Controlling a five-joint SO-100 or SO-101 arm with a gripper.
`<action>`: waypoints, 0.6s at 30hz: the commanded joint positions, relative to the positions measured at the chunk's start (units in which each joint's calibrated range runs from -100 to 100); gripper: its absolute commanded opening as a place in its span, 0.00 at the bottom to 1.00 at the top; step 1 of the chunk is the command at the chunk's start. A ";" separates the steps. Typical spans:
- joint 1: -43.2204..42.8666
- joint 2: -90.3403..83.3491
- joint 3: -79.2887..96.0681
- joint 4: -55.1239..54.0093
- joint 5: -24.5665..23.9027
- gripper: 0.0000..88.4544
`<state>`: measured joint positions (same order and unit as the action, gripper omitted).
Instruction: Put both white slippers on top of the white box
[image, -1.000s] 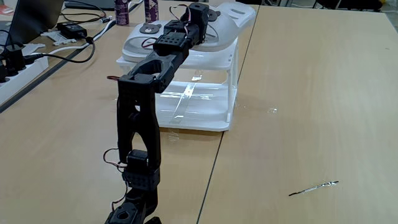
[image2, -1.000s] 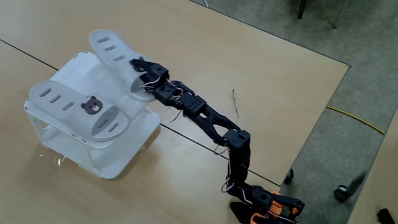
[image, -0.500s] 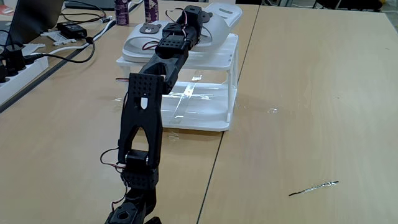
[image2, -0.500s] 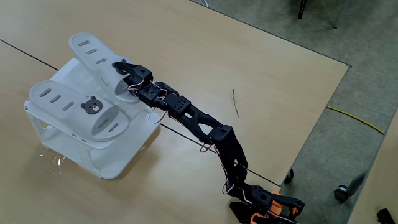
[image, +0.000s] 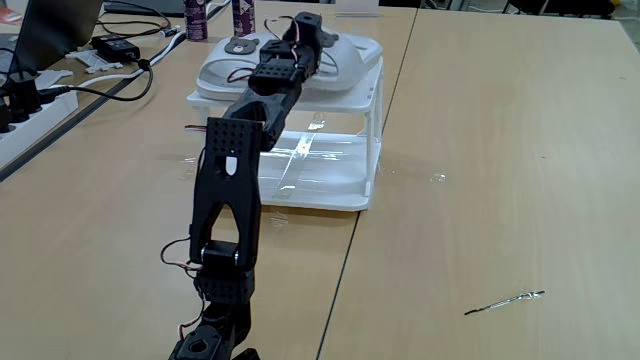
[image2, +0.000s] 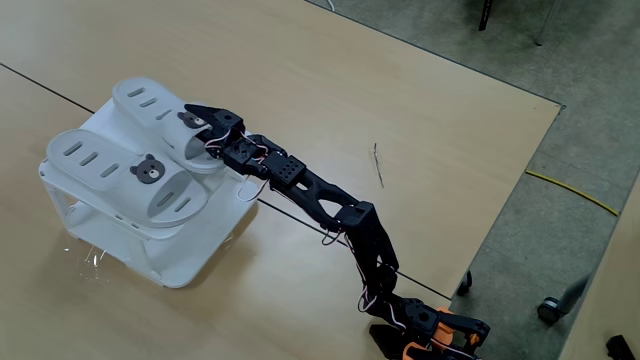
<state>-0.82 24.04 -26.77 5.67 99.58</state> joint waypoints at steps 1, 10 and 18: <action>0.33 -2.88 1.74 -1.70 0.42 0.15; 0.41 -5.24 7.15 0.55 0.42 0.15; 0.41 -16.26 19.96 1.67 0.42 0.16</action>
<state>-0.82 15.79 -9.70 6.95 99.58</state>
